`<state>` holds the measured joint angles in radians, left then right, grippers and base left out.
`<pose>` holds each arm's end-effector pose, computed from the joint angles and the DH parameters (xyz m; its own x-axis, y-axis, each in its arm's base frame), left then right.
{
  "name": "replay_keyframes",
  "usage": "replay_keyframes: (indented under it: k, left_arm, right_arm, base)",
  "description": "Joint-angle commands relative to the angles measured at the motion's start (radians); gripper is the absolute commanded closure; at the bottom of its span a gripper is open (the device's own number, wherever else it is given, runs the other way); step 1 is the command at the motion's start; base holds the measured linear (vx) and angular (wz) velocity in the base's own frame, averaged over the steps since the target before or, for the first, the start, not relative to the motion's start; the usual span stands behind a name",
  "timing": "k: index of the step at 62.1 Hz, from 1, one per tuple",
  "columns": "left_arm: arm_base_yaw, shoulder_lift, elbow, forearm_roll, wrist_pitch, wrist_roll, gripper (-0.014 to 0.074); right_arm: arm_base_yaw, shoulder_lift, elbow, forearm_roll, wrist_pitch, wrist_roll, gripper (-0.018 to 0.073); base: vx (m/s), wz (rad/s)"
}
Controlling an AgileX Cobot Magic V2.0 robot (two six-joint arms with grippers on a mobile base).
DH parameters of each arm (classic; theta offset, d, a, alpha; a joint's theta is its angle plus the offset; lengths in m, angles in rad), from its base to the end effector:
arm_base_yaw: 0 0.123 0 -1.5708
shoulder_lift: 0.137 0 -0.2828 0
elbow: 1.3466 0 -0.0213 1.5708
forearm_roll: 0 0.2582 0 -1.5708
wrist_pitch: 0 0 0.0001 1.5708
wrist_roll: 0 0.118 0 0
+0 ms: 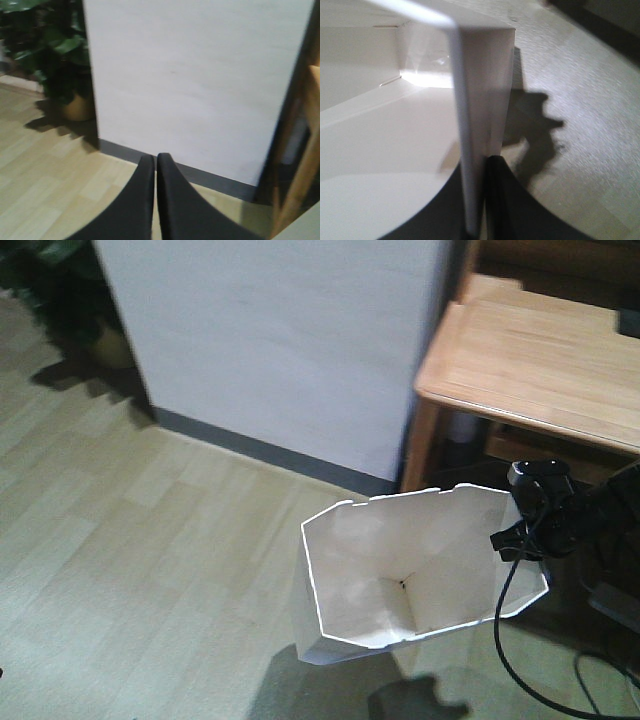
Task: Move trash bin to bedside with robot
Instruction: 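Hold the bin in the right gripper while the base turns toward the bed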
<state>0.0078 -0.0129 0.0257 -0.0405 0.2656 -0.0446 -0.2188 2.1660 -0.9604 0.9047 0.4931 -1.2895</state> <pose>0.0911 -0.0005 0.1759 -0.1894 -0.0851 -0.9782 -0.0132 0.9964 -0.0841 0.3369 -0.0299 0.0018 -0.9390 -0.2024 -0.2780 -0.2799 0.9196 0.2758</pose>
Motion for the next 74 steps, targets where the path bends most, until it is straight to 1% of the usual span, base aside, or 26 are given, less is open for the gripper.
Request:
replay_keyframes:
  k: [1,34,74]
  left_arm:
    - [0.001,-0.014,0.012,-0.004,-0.069,-0.006,0.0602]
    - [0.001,-0.014,0.012,-0.004,-0.069,-0.006,0.0602]
    - [0.001,-0.014,0.012,-0.004,-0.069,-0.006,0.0602]
  right_arm:
    - [-0.002,-0.073,-0.019,0.087,0.136,0.013,0.0564]
    - [-0.002,-0.073,-0.019,0.087,0.136,0.013,0.0564]
    - [-0.002,-0.073,-0.019,0.087,0.136,0.013,0.0564]
  base:
    - [-0.05,0.67]
    - [0.03,0.61]
    - [0.13,0.59]
